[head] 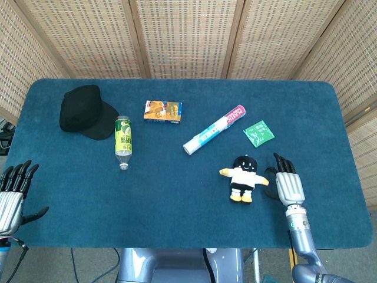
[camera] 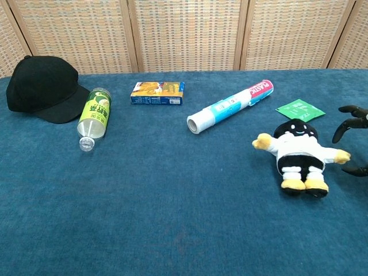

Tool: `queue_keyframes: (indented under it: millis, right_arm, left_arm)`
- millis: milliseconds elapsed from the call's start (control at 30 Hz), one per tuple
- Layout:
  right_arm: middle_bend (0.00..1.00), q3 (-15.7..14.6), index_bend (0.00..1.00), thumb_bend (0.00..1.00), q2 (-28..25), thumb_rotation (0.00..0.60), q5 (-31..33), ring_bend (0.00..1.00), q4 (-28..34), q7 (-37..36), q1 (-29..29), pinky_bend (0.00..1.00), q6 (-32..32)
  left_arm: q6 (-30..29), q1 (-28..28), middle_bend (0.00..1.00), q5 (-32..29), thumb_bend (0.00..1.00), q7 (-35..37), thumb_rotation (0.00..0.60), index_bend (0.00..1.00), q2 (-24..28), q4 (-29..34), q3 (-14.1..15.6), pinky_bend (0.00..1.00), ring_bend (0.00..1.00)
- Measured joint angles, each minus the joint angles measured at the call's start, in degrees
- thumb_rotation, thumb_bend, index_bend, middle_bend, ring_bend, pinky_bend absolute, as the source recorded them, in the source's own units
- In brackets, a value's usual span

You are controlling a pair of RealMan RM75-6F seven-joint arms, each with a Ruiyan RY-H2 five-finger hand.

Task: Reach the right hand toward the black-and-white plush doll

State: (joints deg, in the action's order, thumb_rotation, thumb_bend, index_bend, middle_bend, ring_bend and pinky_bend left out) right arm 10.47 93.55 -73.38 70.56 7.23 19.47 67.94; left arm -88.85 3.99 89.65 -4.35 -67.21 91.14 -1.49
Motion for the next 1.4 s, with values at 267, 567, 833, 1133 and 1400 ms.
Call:
queue_keyframes:
  millis: [267, 567, 833, 1133, 1400]
  right_arm:
    - [0.16, 0.7, 0.51, 0.42, 1.2, 0.6, 1.1, 0.0, -1.8, 0.0, 0.7, 0.18, -0.3]
    - [0.24, 1.5, 0.61, 0.43, 1.7, 0.6, 1.7, 0.04, -2.7, -0.5, 1.3, 0.21, -0.1]
    - [0.24, 1.5, 0.62, 0.44, 1.2, 0.6, 1.3, 0.05, -1.3, -0.3, 1.5, 0.21, 0.8]
    - [0.24, 1.1, 0.63, 0.5, 1.5, 0.6, 2.1, 0.05, -0.2, 1.7, 1.9, 0.21, 0.2]
    - [0.25, 1.4, 0.65, 0.53, 1.0, 0.6, 2.4, 0.05, 1.3, 2.5, 2.3, 0.21, 0.2]
  left_arm:
    - [0.0, 0.0, 0.0, -0.1, 0.07, 0.5, 0.6, 0.0, 0.1, -0.1, 0.0, 0.0, 0.0]
    - [0.0, 0.0, 0.0, 0.1, 0.07, 0.5, 0.6, 0.0, -0.2, -0.4, 0.0, 0.0, 0.0]
    - [0.1, 0.1, 0.0, 0.0, 0.07, 0.5, 0.6, 0.0, -0.3, -0.4, -0.1, 0.0, 0.0]
    - [0.0, 0.0, 0.0, -0.1, 0.07, 1.1, 0.6, 0.0, -0.1, -0.5, -0.1, 0.0, 0.0]
    - [0.3, 0.2, 0.0, -0.3, 0.07, 1.1, 0.6, 0.0, -0.2, -0.7, -0.2, 0.0, 0.0]
